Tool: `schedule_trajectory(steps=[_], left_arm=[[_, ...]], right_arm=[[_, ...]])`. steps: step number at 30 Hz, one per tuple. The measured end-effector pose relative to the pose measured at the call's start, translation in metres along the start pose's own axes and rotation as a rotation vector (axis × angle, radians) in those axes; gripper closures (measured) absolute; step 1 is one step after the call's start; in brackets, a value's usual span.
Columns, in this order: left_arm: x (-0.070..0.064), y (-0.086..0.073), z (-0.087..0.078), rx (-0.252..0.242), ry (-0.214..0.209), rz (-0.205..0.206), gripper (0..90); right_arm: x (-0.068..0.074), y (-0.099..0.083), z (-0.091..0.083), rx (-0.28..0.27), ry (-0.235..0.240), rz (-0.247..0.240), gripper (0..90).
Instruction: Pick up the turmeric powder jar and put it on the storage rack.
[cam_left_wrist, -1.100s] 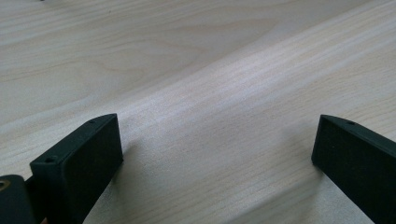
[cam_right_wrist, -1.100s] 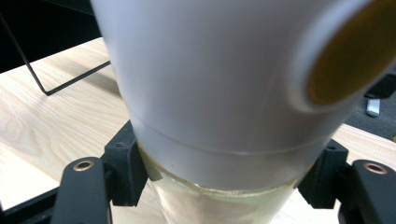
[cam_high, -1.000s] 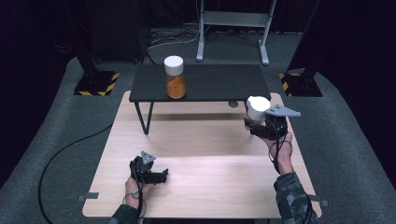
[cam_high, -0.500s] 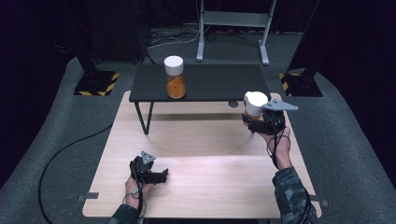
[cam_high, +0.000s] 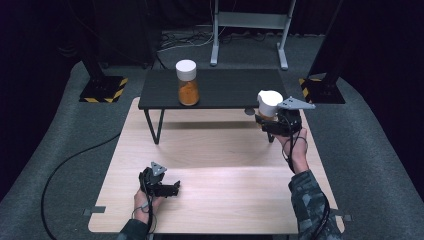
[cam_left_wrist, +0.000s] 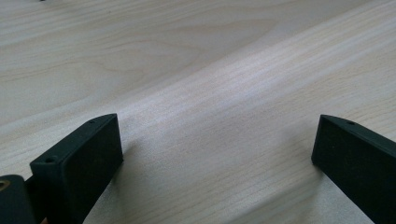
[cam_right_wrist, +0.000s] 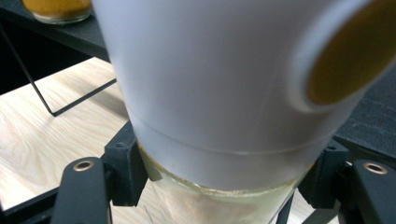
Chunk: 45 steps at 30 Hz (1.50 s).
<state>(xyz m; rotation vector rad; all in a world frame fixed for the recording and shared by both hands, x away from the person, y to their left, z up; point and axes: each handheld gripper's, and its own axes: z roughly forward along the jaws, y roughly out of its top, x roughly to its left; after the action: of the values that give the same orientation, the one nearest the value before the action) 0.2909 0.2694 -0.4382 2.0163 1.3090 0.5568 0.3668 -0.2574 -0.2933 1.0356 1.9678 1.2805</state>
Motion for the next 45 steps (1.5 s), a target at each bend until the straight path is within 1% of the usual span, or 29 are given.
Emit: schedule_trajectory(steps=[7, 10, 14, 16, 21, 25, 29, 32, 45], left_arm=[[0.000, 0.000, 0.000, 0.000, 0.000, 0.000, 1.2], [0.000, 0.000, 0.000, 0.001, 0.000, 0.000, 1.3], [0.000, 0.000, 0.000, 0.001, 0.000, -0.001, 1.3], [0.000, 0.000, 0.000, 0.001, -0.001, -0.001, 1.3], [0.001, 0.000, 0.000, 0.001, -0.003, 0.001, 1.4], [0.001, 0.000, 0.000, 0.001, -0.004, 0.003, 1.4], [0.001, 0.000, 0.000, 0.001, -0.004, 0.003, 1.4], [0.001, 0.000, 0.000, 0.001, -0.004, 0.003, 1.4], [0.001, 0.000, 0.000, -0.002, -0.003, -0.001, 1.4]], right_arm=[[0.000, 0.005, 0.001, -0.006, 0.001, -0.003, 29.5], [-0.001, 0.009, 0.003, -0.002, 0.000, -0.007, 29.5], [-0.003, 0.014, 0.003, -0.006, 0.003, 0.000, 29.5], [-0.001, 0.017, 0.002, -0.007, -0.002, -0.005, 29.5], [-0.002, 0.024, 0.003, -0.013, 0.003, -0.009, 29.5], [-0.003, 0.030, 0.005, -0.019, 0.006, -0.004, 29.5], [-0.002, 0.035, 0.006, -0.035, 0.007, -0.010, 29.5], [-0.001, 0.041, 0.009, -0.030, 0.009, -0.017, 29.5], [-0.001, 0.054, 0.019, -0.043, 0.018, -0.010, 29.6]])
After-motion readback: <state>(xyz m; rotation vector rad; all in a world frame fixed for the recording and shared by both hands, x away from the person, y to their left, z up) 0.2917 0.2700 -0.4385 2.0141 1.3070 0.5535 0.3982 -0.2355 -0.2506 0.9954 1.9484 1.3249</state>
